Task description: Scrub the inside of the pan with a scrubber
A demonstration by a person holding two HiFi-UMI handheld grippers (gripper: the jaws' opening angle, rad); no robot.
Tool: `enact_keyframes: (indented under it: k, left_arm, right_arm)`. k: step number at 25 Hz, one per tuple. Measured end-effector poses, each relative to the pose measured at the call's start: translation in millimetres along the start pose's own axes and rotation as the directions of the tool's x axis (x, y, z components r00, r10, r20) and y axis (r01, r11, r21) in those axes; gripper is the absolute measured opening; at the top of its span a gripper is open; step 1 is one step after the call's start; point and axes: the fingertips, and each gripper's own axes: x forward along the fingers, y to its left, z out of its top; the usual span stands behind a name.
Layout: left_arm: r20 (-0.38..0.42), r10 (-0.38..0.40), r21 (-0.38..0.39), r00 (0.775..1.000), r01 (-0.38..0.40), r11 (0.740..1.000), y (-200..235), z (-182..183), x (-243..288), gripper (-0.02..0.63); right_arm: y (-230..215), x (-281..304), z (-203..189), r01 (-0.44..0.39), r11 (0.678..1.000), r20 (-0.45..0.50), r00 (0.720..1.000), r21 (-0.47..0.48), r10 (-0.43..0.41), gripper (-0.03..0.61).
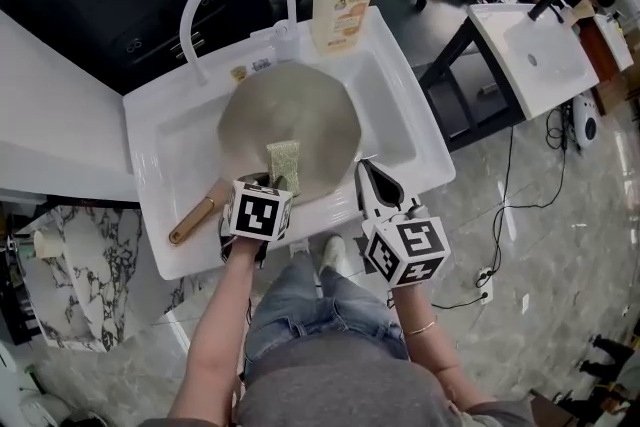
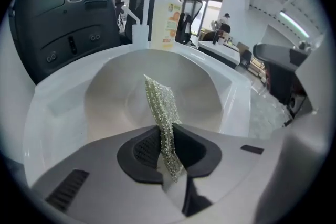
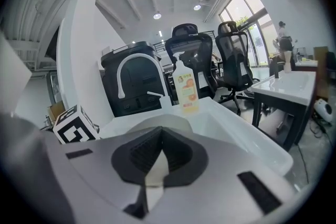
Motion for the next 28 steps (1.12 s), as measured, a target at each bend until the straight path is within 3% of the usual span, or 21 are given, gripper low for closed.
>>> enact_keyframes:
  k: [8,15,28]
  left_arm:
    - [-0.064,0.129,0.195,0.990,-0.115,0.974,34.8,-13.5,-4.8,0.064]
    - [-0.077,0.261,0.399,0.962,-0.210,0.892,72.2,-2.8,-7.6,0.064]
    - [-0.062,0.247,0.507,0.967,-0.182,0.842,112.5,23.9,2.1,0.064]
  right_arm:
    - [12.3,8.1,0.2,-0.016,1.000,-0.005,1.000,-0.011,0.015,0.011]
    - [15.4,15.1,2.4,-0.004,1.000,-0.006,1.000,-0.016,0.004,0.011]
    - [17.6,35.4,3.4,0.018,1.000,-0.024,1.000,-0.006,-0.018,0.011]
